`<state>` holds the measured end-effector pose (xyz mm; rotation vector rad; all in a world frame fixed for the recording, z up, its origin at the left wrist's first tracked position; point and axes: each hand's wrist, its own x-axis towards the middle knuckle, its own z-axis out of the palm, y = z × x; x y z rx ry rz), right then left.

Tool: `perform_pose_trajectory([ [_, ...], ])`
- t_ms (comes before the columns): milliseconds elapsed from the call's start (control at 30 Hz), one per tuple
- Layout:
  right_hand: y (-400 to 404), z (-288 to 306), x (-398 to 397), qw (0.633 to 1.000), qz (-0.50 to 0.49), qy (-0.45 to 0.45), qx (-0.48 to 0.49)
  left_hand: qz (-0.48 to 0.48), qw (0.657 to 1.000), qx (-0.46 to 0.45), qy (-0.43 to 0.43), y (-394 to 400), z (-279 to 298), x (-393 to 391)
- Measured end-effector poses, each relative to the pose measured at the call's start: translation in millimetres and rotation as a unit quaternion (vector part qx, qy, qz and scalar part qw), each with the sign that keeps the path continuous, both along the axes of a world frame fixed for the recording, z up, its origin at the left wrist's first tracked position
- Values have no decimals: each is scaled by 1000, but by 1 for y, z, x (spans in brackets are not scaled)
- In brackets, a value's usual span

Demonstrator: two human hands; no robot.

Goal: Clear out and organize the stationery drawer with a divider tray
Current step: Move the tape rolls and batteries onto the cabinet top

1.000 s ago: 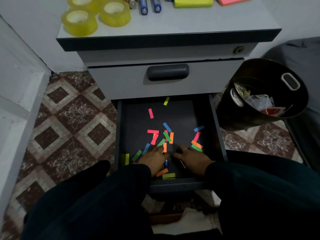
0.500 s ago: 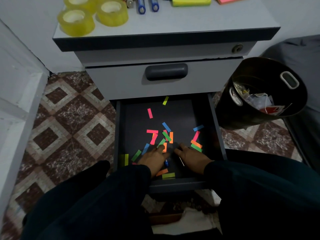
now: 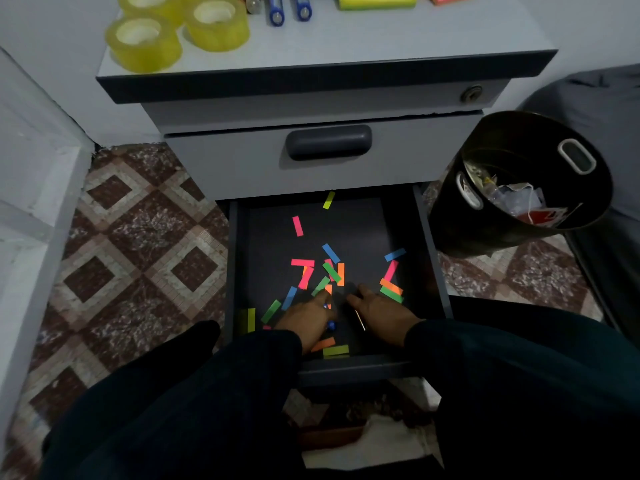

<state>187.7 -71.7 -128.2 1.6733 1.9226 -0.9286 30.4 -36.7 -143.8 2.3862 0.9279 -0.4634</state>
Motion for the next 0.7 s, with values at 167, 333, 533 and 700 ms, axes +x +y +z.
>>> perform_pose_trajectory([
  [167,-1,4,0,1000,-5,4,8,85,996,-6,-5,5,-3,-4],
  [333,-1,5,-2,1000,-18,3,2,116,993,-13,-14,7,-2,-4],
  [533,1,6,-3,1000,-26,11,-2,139,990,-2,-19,6,-5,-5],
  [700,1,4,-3,999,-33,17,11,219,974,-30,-40,10,-3,-8],
])
